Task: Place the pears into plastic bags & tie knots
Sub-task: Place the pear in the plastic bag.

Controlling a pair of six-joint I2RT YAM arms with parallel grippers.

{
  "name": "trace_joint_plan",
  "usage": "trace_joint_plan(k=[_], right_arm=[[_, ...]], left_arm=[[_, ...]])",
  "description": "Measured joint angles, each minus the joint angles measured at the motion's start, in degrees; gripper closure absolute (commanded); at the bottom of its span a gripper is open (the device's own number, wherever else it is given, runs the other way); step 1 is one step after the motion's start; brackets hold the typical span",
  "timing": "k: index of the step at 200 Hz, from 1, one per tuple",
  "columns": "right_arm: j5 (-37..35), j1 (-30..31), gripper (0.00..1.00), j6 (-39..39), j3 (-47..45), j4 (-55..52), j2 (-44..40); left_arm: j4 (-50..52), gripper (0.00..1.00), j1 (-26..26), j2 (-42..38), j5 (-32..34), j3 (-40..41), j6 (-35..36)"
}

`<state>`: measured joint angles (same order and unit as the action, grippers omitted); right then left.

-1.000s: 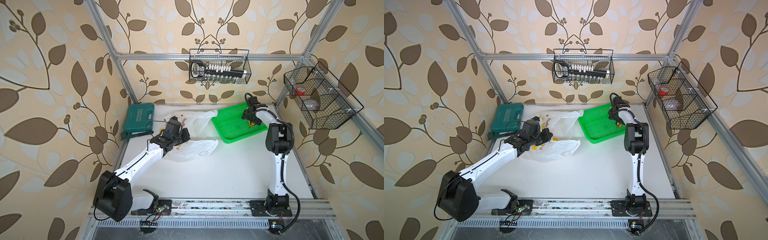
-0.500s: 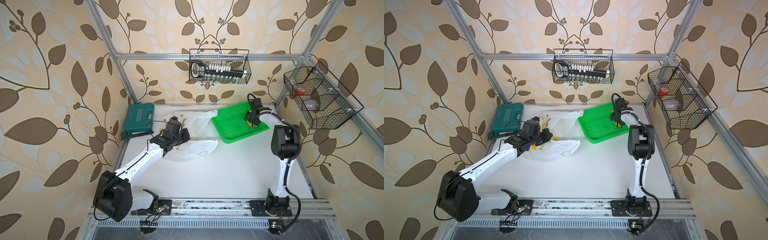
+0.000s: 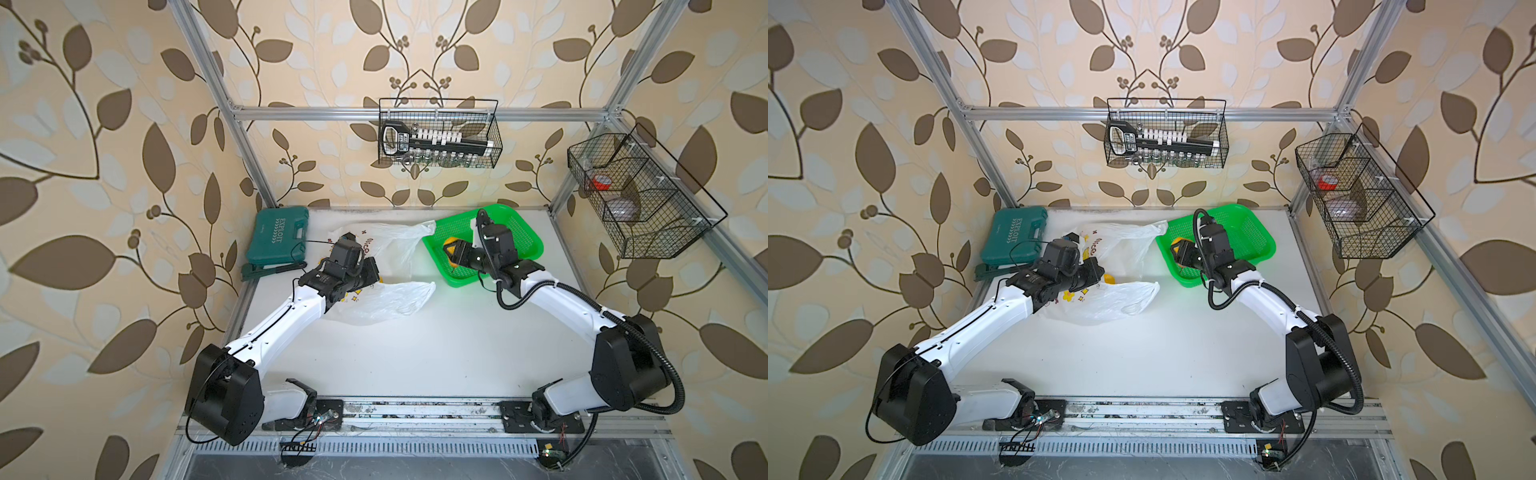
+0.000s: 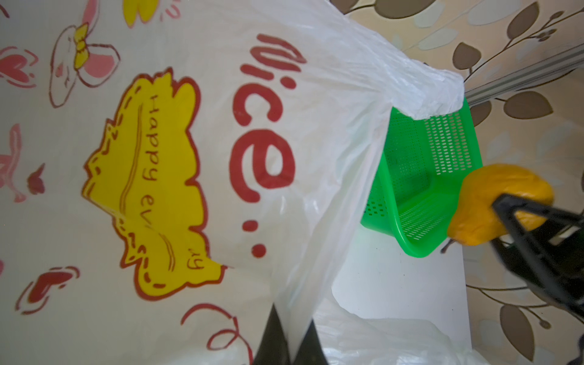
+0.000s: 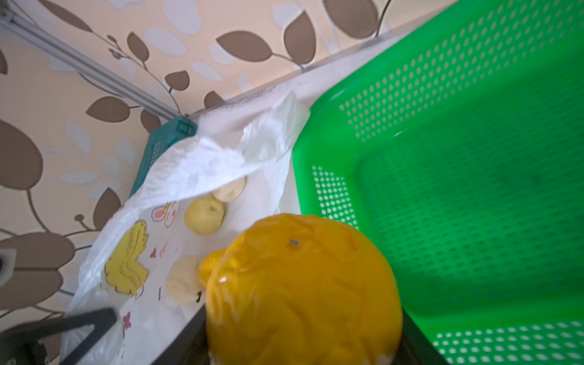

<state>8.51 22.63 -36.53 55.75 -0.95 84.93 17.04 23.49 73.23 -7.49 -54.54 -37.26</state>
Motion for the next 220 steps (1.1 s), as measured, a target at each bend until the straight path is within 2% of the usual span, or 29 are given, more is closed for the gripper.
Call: trace_joint_plan(k=[15,43,96,101,109,116,131,147,174,195,220], right_arm=[[2.4,2.6,0.52,-1.8,-3.6,2.8,1.2],[5.0,7.3,0.52,-4.0,-2.6,8.2,6.8],[8.1,11.9,0.52,-7.0,11.9,12.5,21.1],[8.3,12.2,0.48,-7.3,13.6,12.5,22.4],[8.5,13.0,0.25,-7.7,16.7,12.7,24.8],[8.9,13.6,0.14,-8.0,19.6,12.4,26.9],[10.0,14.6,0.03,-8.3,28.0,9.9,32.6],[11.7,14.9,0.00,-6.9,33.5,7.7,36.7],[13.4,13.6,0.00,-4.9,27.9,5.5,34.4],[15.6,11.5,0.00,-2.0,21.9,1.9,29.1],[19.2,8.9,0.01,1.5,19.3,-1.7,21.3]], left_arm=[[0.4,1.00,0.2,-0.4,0.0,-0.1,0.0],[1.0,1.00,0.9,-0.9,0.0,-0.1,0.1],[1.4,1.00,1.7,-2.1,-0.1,-0.1,0.0],[1.4,1.00,1.7,-2.1,-0.1,-0.1,0.0],[1.4,1.00,1.7,-2.1,-0.1,-0.1,0.0],[1.4,1.00,1.7,-2.1,-0.1,-0.1,0.0],[1.2,1.00,1.7,-2.1,0.0,-0.1,0.0],[1.1,1.00,1.7,-2.1,0.0,-0.1,-0.2],[0.8,1.00,1.7,-2.1,0.3,0.0,-0.5],[0.2,1.00,1.7,-2.2,0.5,0.2,-0.8],[-0.4,1.00,1.7,-2.2,0.7,0.9,-1.1]])
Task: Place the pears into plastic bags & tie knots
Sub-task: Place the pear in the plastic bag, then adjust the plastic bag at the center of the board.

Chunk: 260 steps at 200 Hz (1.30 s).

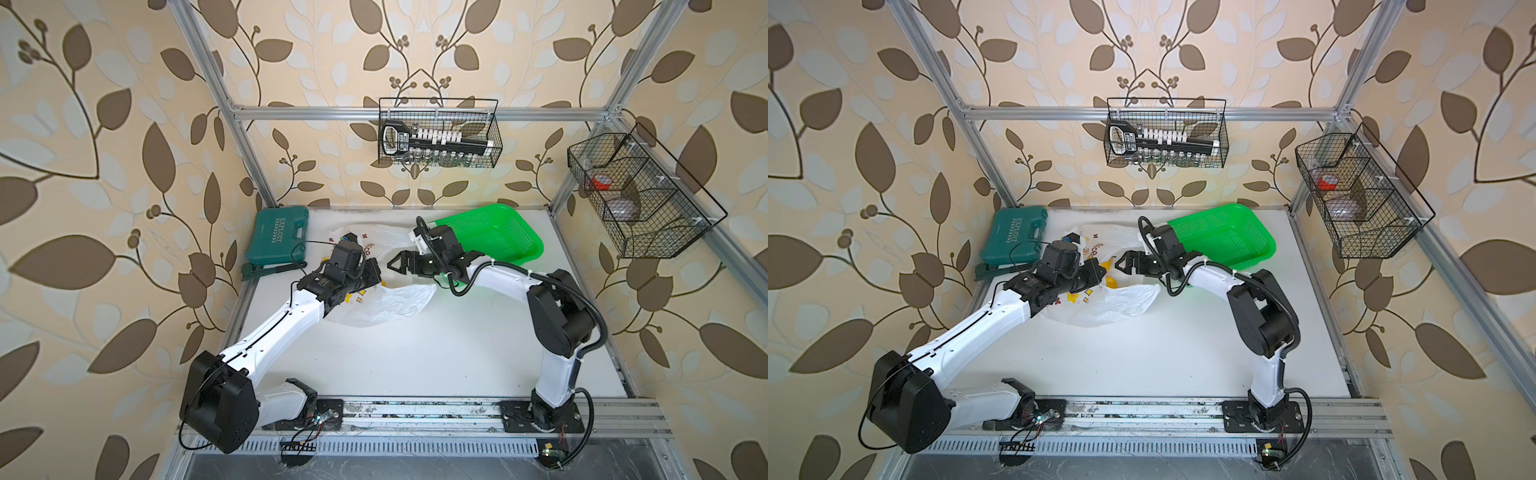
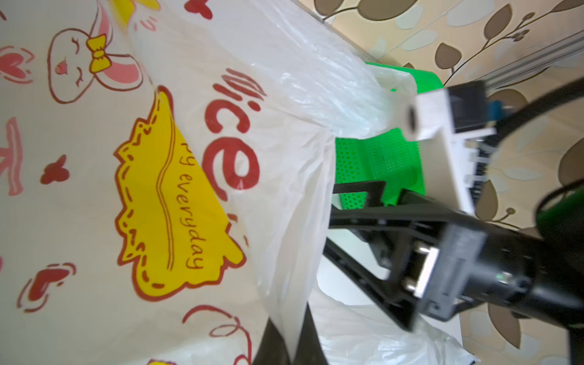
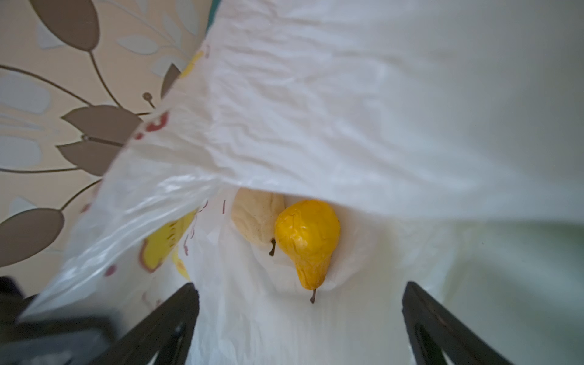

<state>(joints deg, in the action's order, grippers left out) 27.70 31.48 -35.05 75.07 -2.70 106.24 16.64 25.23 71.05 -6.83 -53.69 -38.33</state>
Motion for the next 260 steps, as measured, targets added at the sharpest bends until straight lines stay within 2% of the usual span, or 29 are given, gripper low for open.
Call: trace_joint_plan(k=[41,75,123,161,207,239,260], right_arm=[[4.7,-4.6,0.03,5.0,-0.4,-4.0,-13.8],[1.8,-10.6,0.03,9.2,-0.4,-6.7,-17.9],[-5.2,-12.1,0.04,12.0,0.8,-9.3,-7.3],[-6.9,-12.1,0.05,10.8,5.6,-9.8,1.5],[-7.0,-12.2,0.07,9.1,13.2,-8.2,5.9],[-6.3,-12.4,0.17,7.7,16.6,-7.3,8.9],[-5.4,-12.6,0.37,6.8,17.6,-6.7,10.5]], left_arm=[[-0.4,1.00,0.2,-0.2,1.1,0.6,-0.3],[-0.5,1.00,0.3,-0.5,1.3,0.6,-0.3],[-0.5,1.00,0.3,-0.6,1.3,0.6,-0.2],[-0.5,1.00,0.3,-0.6,1.3,0.6,-0.2],[-0.5,1.00,0.3,-0.9,1.3,0.6,-0.2],[-0.5,1.00,0.3,-0.9,1.3,0.6,-0.2],[-0.4,1.00,0.3,-0.9,1.4,0.6,-0.2]])
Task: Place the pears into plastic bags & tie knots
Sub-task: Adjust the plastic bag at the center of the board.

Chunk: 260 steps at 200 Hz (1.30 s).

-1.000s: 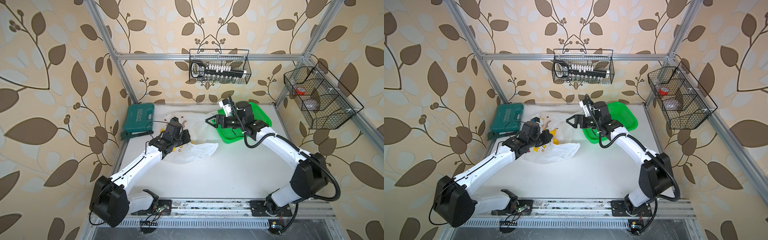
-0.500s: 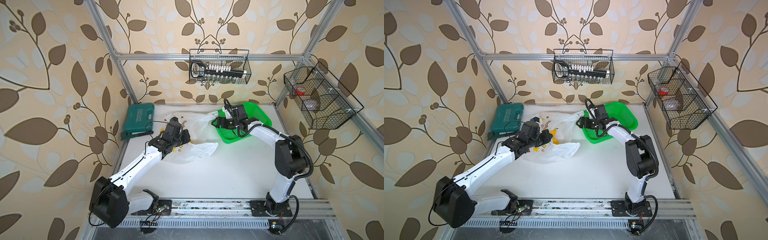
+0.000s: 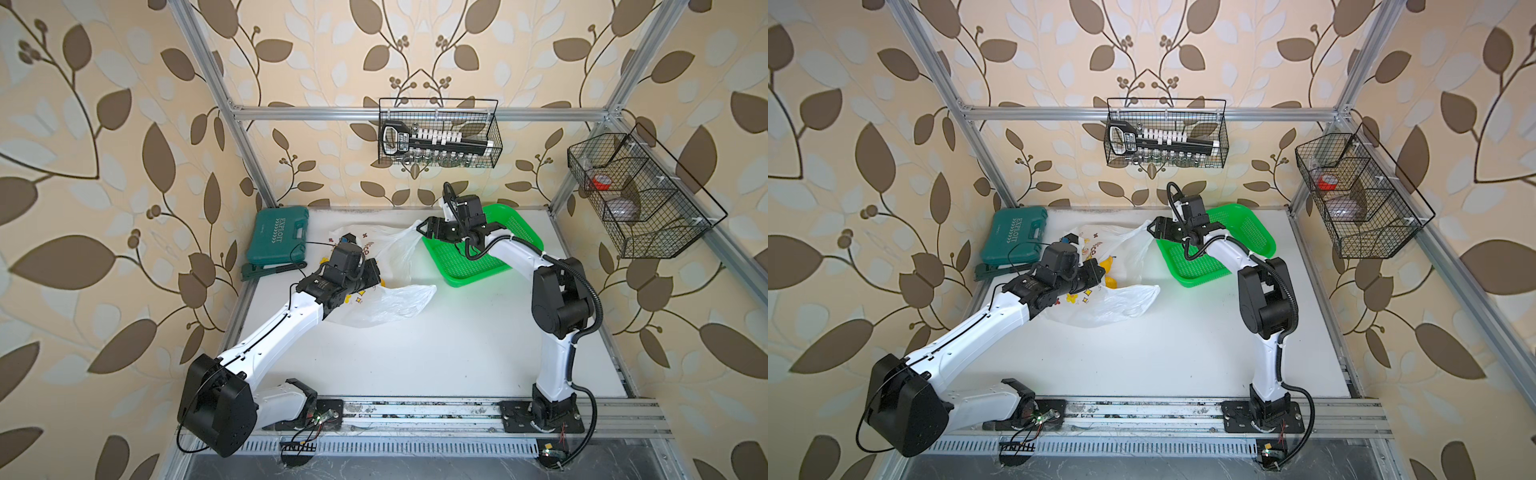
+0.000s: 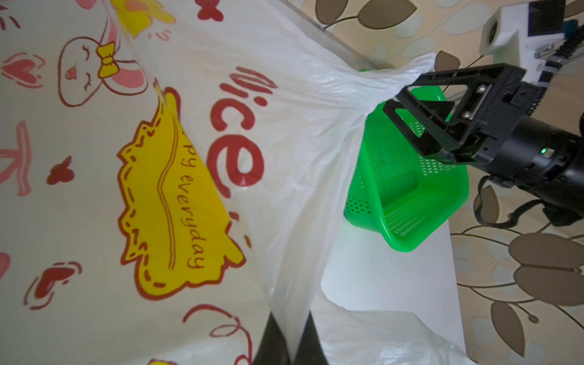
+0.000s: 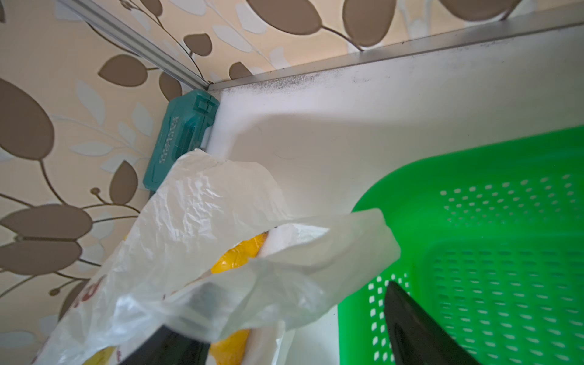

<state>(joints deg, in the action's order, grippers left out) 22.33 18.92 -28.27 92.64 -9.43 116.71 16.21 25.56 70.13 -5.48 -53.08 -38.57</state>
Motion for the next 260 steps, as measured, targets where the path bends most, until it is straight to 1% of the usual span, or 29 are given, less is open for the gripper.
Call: trace_joint_plan(k=[13,19,30,35,50,89,114,123,128,132,135,137,146,148,150,153,156,157,159,160,162,166,169,173,178,190,211,237,260], right_arm=[[0.7,-0.1,0.54,-0.4,0.5,0.2,0.7],[1.1,-0.2,0.60,-0.3,0.7,0.3,0.9],[1.6,-0.2,0.74,-0.8,1.0,0.3,1.2],[1.7,-0.3,0.79,-1.2,1.1,0.3,1.2],[2.3,-0.3,1.00,-0.9,1.2,0.6,1.2],[3.3,-0.3,1.00,-0.3,0.1,0.4,-0.2],[3.2,-0.2,1.00,-0.3,-4.7,-0.3,-6.4],[3.0,0.0,1.00,-0.3,-6.6,-0.5,-9.5],[2.6,0.2,1.00,-0.4,-7.6,-0.6,-11.5],[2.2,0.4,1.00,-0.4,-8.3,-0.6,-12.9],[2.0,0.6,1.00,-0.4,-8.8,-0.6,-13.8],[1.9,0.7,1.00,-0.4,-9.2,-0.7,-14.5],[1.0,1.5,1.00,-0.7,-10.7,-0.6,-17.6],[0.9,1.7,1.00,-0.7,-11.1,-0.5,-18.3],[0.8,1.9,1.00,-0.7,-11.4,-0.5,-18.9],[0.4,2.2,0.92,-0.9,-11.9,-0.5,-19.7],[0.3,2.5,0.76,-0.9,-12.4,-0.4,-20.5],[0.2,2.6,0.73,-0.9,-12.7,-0.4,-20.9],[-0.1,2.9,0.60,-1.2,-13.1,-0.4,-21.5],[-0.1,3.0,0.57,-1.2,-13.2,-0.3,-21.7],[-0.3,3.2,0.46,-1.2,-13.6,-0.3,-22.2],[-0.6,3.6,0.34,-1.3,-14.4,-0.2,-23.2],[-0.7,3.8,0.29,-1.3,-15.1,-0.1,-23.8],[-0.9,4.2,0.25,-1.4,-16.0,0.0,-24.7],[-1.0,4.7,0.21,-1.5,-17.0,0.0,-25.7],[-1.5,5.8,0.17,-1.5,-20.4,0.0,-28.2],[-2.1,7.2,0.16,-1.1,-28.6,-0.9,-34.4],[-1.6,9.4,0.13,0.2,-40.0,-2.2,-46.3],[-0.7,12.1,0.12,1.2,-46.4,-2.4,-54.9]], left_arm=[[0.0,1.00,0.0,0.0,0.0,0.0,0.0],[0.0,1.00,0.0,0.0,0.0,0.0,0.0],[0.0,1.00,0.0,0.0,0.0,0.0,0.0],[0.0,1.00,0.0,0.0,0.1,0.0,0.0],[0.0,1.00,0.0,-0.1,0.2,0.0,0.0],[1.0,1.00,0.0,-1.5,1.7,0.0,0.5],[3.5,1.00,0.0,-3.1,3.4,-0.6,1.4],[4.2,0.87,0.0,-3.7,4.2,-0.9,2.0],[4.5,0.85,0.0,-4.1,4.3,-1.0,2.4],[4.9,0.87,0.0,-4.5,4.4,-1.1,2.8],[5.1,0.93,0.0,-4.7,4.5,-1.2,2.8],[5.2,1.00,0.0,-4.9,4.4,-1.2,2.9],[5.7,1.00,0.0,-5.7,4.4,-1.4,3.1],[5.9,1.00,0.0,-5.9,4.5,-1.4,4.3],[5.9,1.00,0.0,-6.0,4.4,-1.4,3.4],[6.1,1.00,0.0,-6.3,4.3,-1.5,4.0],[6.2,1.00,0.0,-6.4,4.3,-1.5,3.9],[6.3,1.00,0.0,-6.5,4.3,-1.5,4.0],[6.3,1.00,0.0,-6.6,4.3,-1.5,4.0],[6.3,1.00,0.0,-6.7,4.3,-1.5,4.0],[6.4,1.00,0.0,-6.8,4.3,-1.5,4.1],[6.5,1.00,0.0,-6.9,4.3,-1.5,4.1],[6.5,1.00,0.0,-7.0,4.3,-1.5,4.1],[6.6,1.00,0.0,-7.0,4.3,-1.5,4.1],[6.6,1.00,0.0,-7.0,4.3,-1.5,4.1],[6.6,1.00,0.0,-7.0,4.3,-1.5,4.2],[6.5,1.00,0.0,-7.0,4.1,-1.5,4.9],[6.4,1.00,0.0,-7.0,3.8,-1.5,6.9],[6.3,1.00,-0.1,-6.6,2.4,-1.5,8.4]])
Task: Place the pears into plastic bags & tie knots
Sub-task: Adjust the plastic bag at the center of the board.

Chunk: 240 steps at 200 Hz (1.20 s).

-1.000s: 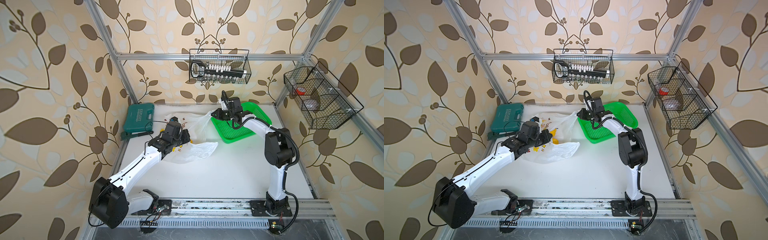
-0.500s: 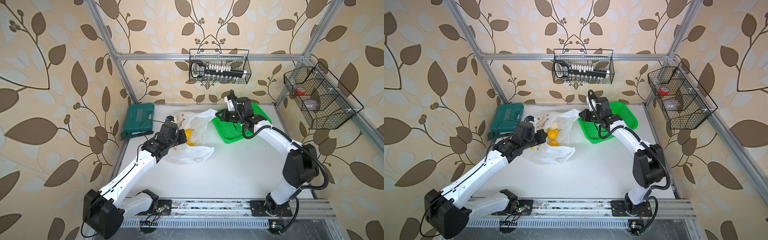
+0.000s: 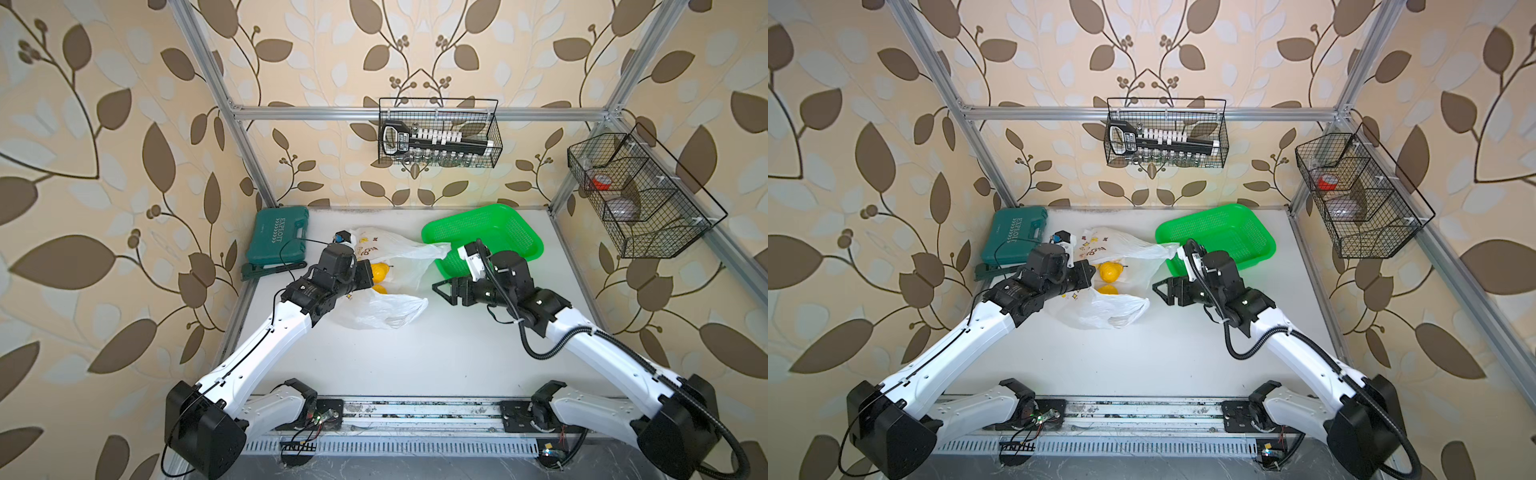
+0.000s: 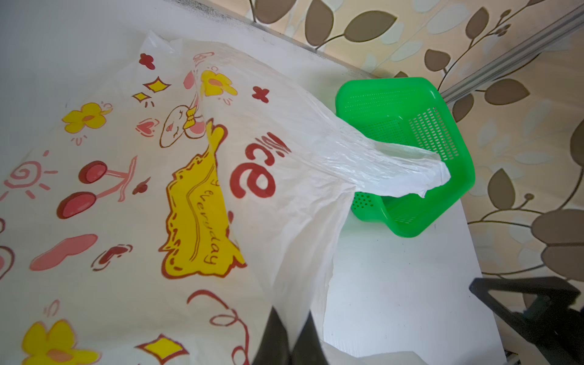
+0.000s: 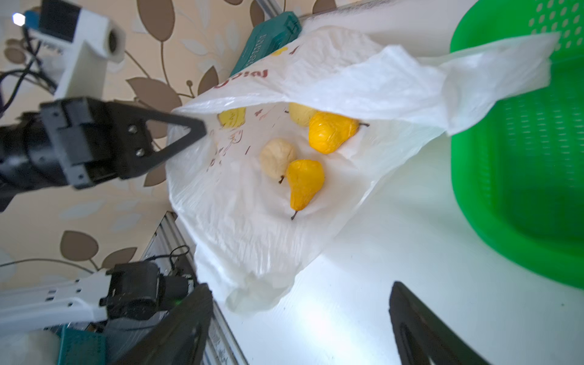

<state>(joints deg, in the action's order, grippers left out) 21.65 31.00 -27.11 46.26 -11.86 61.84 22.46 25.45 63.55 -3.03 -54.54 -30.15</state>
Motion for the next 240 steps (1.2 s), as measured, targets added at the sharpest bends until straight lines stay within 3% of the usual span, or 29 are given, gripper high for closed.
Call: trace_joint_plan(k=[29,70,89,110,138,157,184,212,219,232,240], right_arm=[[1.2,2.3,0.13,0.2,-3.7,0.5,-3.3],[1.7,6.0,0.14,1.5,-3.1,3.1,3.3],[1.9,6.7,0.21,2.2,-1.8,3.6,7.1],[2.4,7.0,0.37,3.0,-0.4,4.2,9.3],[2.9,7.1,0.37,3.5,0.0,4.7,9.0],[3.1,7.1,0.59,3.6,0.0,4.7,8.1],[3.5,7.1,0.99,3.6,0.1,4.7,7.0],[4.2,7.2,1.00,3.7,0.3,4.4,6.7],[4.1,7.2,1.00,3.6,0.6,4.1,6.6],[3.8,7.2,1.00,3.3,2.6,2.4,6.5],[3.7,7.2,1.00,3.1,4.7,0.9,6.6]], left_arm=[[0.0,1.00,0.0,0.9,-1.6,0.0,1.2],[-0.1,1.00,0.0,1.5,-2.6,0.0,1.7],[-0.2,1.00,0.0,1.5,-2.9,0.0,1.7],[-0.3,1.00,0.0,1.5,-3.0,-0.1,1.7],[-0.5,1.00,0.0,1.5,-3.1,-0.1,1.7],[-0.8,1.00,0.0,1.5,-3.5,-0.1,1.7],[-0.9,1.00,0.0,1.5,-4.1,-0.1,1.7],[-0.9,1.00,0.0,1.5,-4.0,-0.2,1.8],[-0.6,0.82,-0.1,1.5,-3.9,-0.5,2.2],[0.7,0.36,-0.8,1.4,-3.2,-1.7,3.5],[1.4,0.18,-1.6,1.0,-2.7,-2.8,4.4]])
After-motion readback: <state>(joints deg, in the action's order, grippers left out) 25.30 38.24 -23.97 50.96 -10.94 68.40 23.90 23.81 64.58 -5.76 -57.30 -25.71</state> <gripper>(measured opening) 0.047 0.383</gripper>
